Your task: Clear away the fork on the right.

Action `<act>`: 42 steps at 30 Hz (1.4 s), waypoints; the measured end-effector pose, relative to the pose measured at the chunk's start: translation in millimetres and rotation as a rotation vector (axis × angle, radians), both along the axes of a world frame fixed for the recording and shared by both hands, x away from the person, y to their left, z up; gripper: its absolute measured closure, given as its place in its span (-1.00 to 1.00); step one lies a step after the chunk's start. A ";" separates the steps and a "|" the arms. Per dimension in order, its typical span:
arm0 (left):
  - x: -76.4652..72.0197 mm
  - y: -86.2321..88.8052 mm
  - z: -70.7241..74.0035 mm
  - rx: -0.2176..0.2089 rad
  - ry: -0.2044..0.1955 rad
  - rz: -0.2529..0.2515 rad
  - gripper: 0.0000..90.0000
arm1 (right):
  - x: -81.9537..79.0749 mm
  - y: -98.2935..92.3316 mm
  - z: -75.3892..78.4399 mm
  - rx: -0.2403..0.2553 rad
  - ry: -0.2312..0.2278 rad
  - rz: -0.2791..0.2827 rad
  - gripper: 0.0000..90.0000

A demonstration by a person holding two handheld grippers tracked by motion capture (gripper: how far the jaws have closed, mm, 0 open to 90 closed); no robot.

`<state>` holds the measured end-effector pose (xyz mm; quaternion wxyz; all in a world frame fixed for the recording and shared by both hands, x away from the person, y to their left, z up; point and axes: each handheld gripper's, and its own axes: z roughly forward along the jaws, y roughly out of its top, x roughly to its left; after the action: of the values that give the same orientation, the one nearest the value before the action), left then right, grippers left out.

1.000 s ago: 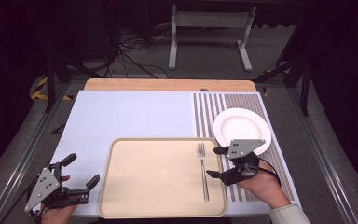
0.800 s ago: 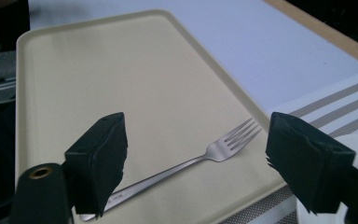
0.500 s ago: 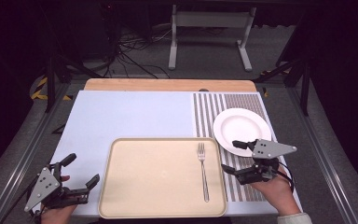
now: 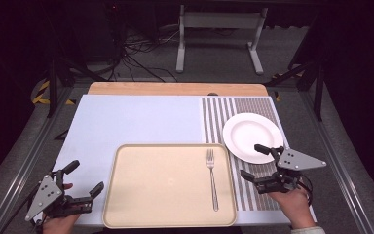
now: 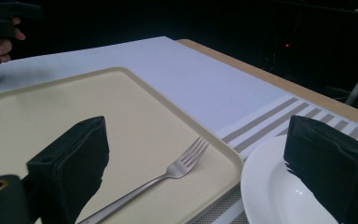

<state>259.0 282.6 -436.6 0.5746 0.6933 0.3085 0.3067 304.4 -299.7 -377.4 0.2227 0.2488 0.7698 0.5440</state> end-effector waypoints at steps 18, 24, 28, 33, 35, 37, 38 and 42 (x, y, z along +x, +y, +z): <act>-0.2 0.4 0.3 0.001 0.000 0.004 -0.99 | -9.4 -27.6 -16.7 0.075 -0.088 -0.130 -0.91; 0.1 0.6 0.4 0.003 -0.002 0.002 -0.99 | -11.9 -40.5 -26.2 0.059 -0.107 -0.182 -0.93; 0.2 0.8 0.2 0.004 0.000 0.004 -0.99 | -12.3 -45.4 -32.3 0.061 -0.105 -0.196 -0.95; 0.6 1.0 0.1 0.008 0.000 0.002 -0.99 | -10.5 -51.6 -41.1 0.083 -0.095 -0.207 -0.99; 0.6 1.2 -0.1 0.005 -0.001 0.004 -0.99 | -10.2 -52.6 -43.5 0.075 -0.098 -0.209 -0.99; 1.0 1.3 -0.5 0.005 0.000 0.001 -0.99 | -10.1 -53.8 -46.7 0.059 -0.099 -0.208 -0.99; 1.3 1.2 -0.5 0.008 0.001 -0.003 -0.99 | -10.0 -54.2 -48.3 0.058 -0.096 -0.207 -0.99; 1.0 1.0 -0.4 0.004 -0.001 -0.006 -0.99 | -7.3 -56.6 -53.6 0.079 -0.074 -0.213 -0.99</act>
<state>259.9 283.6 -437.0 0.5742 0.6953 0.3053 0.3060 297.1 -356.3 -431.0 0.2977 0.3176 0.7080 0.5562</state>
